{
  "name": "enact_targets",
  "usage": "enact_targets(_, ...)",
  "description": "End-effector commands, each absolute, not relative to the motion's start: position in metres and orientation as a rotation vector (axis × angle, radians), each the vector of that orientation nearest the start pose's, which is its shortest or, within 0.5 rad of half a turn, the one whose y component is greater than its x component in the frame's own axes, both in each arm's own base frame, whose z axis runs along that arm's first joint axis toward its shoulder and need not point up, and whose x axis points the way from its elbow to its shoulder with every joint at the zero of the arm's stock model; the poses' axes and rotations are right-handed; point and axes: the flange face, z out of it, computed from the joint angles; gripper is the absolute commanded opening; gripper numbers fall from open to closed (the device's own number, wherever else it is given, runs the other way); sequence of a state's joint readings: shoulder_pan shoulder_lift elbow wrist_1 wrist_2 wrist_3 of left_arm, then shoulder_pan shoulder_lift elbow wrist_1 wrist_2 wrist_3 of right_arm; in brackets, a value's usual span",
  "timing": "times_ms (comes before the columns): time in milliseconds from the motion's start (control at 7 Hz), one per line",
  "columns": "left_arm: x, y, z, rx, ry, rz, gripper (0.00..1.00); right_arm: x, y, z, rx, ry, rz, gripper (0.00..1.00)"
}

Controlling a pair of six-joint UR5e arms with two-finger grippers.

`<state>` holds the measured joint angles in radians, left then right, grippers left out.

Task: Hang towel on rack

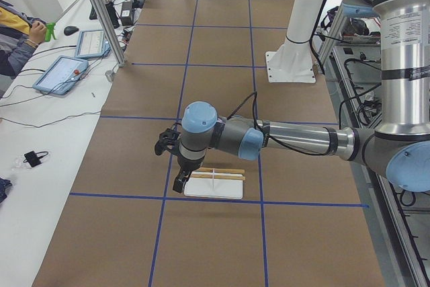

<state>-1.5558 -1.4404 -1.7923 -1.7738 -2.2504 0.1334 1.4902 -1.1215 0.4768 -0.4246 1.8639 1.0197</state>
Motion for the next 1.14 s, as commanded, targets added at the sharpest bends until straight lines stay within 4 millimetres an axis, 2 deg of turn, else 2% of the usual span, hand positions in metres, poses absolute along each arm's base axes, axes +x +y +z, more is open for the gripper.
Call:
enact_targets(0,-0.0644,-0.4541,0.5923,0.325,0.658,0.241,0.98,0.0513,-0.6301,0.8248,0.269,-0.52,0.846,0.88)
enact_targets(571,-0.0644,-0.4541,0.5923,0.325,0.658,0.241,0.98,0.0436,-0.628,0.828,0.259,-0.521,0.836,0.83)
enact_targets(714,-0.0638,-0.4542,0.593,0.323,0.658,0.242,0.98,0.0426,-0.6281,0.828,0.259,-0.521,0.834,0.78)
enact_targets(857,-0.0644,-0.4535,0.593,0.324,0.658,0.241,0.98,0.0423,-0.6279,0.8281,0.255,-0.523,0.834,0.6)
enact_targets(1000,-0.0638,-0.4542,0.5923,0.325,0.658,0.243,0.98,0.0425,-0.6265,0.8297,0.253,-0.521,0.835,0.5)
